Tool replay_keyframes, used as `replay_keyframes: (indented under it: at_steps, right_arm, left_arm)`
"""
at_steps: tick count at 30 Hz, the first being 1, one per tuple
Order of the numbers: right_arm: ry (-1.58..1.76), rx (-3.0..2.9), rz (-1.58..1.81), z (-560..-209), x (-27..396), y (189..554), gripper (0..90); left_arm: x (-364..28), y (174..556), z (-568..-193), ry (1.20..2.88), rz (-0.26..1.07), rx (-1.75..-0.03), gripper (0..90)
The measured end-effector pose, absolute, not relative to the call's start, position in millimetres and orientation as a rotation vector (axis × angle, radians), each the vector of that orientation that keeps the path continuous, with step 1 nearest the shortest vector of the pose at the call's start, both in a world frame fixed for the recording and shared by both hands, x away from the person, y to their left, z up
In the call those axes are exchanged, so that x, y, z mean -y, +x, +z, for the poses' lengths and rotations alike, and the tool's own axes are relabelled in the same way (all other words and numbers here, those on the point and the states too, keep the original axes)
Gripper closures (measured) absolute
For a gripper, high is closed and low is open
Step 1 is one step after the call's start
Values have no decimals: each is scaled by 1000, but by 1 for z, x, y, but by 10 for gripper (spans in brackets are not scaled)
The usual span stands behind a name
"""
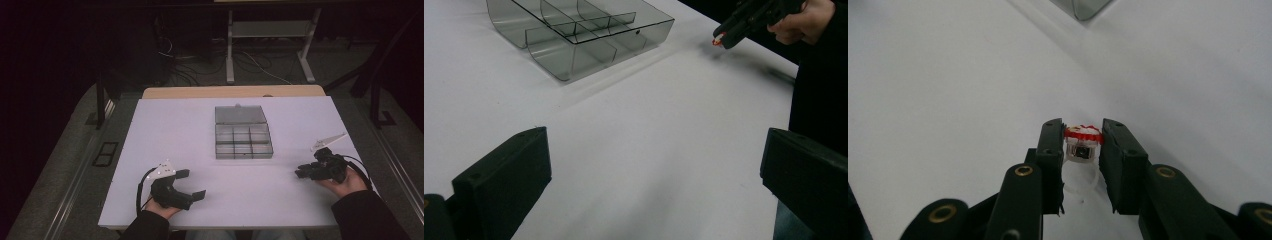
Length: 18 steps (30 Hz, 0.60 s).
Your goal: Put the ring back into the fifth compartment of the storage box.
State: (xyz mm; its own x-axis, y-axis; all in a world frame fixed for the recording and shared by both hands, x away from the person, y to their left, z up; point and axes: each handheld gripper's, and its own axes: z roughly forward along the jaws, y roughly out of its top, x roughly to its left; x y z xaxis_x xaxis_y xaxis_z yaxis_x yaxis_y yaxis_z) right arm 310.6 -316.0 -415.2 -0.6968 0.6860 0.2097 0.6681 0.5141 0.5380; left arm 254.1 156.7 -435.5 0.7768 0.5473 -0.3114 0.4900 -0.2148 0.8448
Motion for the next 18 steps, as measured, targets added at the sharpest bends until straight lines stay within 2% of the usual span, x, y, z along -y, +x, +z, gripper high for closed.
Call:
replay_keyframes:
  at_steps: [18]
  right_arm:
    - [1159, -2696, 989, -389, 315, 318, 701]
  left_arm:
    - [-158, 254, -435, 1854, 72, -805, 0]
